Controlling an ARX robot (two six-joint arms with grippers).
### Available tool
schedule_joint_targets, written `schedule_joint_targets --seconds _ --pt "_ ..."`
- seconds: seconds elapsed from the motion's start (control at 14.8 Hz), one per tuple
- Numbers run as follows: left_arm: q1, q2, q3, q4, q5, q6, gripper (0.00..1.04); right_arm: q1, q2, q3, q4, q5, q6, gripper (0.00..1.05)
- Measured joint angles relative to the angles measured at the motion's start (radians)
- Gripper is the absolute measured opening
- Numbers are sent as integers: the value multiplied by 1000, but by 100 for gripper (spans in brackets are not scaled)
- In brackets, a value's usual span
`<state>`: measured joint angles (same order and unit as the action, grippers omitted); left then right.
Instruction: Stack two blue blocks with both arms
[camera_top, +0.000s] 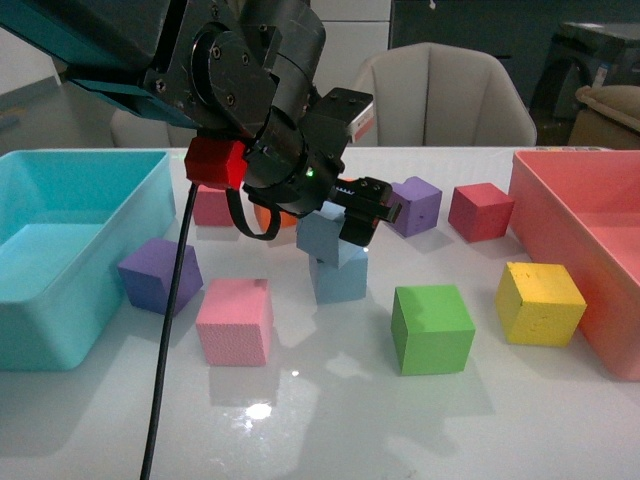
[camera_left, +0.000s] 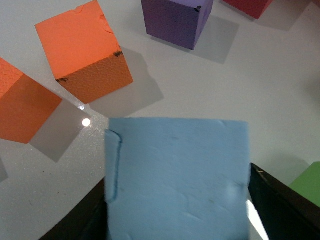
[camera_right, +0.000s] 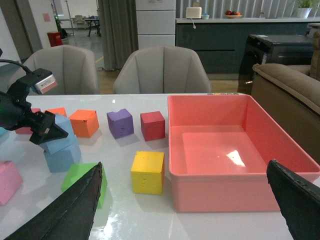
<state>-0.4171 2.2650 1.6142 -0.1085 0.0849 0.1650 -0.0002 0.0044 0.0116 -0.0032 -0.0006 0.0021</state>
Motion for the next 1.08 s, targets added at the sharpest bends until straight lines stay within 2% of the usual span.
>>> schedule_joint_targets --seconds 0.14,0.2,0.61,0.74,0.95,1.02,1.08 --pt "0 5 5 -3 -2 0 97 0 0 0 0 0 0 98" --pt "-2 5 5 5 1 -2 98 0 0 0 0 0 0 98" --pt "-25 -89 -26 131 8 -61 98 0 0 0 0 0 0 98" --pt "-51 -207 -104 239 -16 -72 98 0 0 0 0 0 0 98" --pt "-78 -418 -336 458 -53 -110 98 0 0 0 0 0 0 98" --pt "-79 -496 -406 507 -82 -123 98 0 0 0 0 0 0 98" --pt "-90 -590 -505 644 -252 -140 90 0 0 0 0 0 0 98"
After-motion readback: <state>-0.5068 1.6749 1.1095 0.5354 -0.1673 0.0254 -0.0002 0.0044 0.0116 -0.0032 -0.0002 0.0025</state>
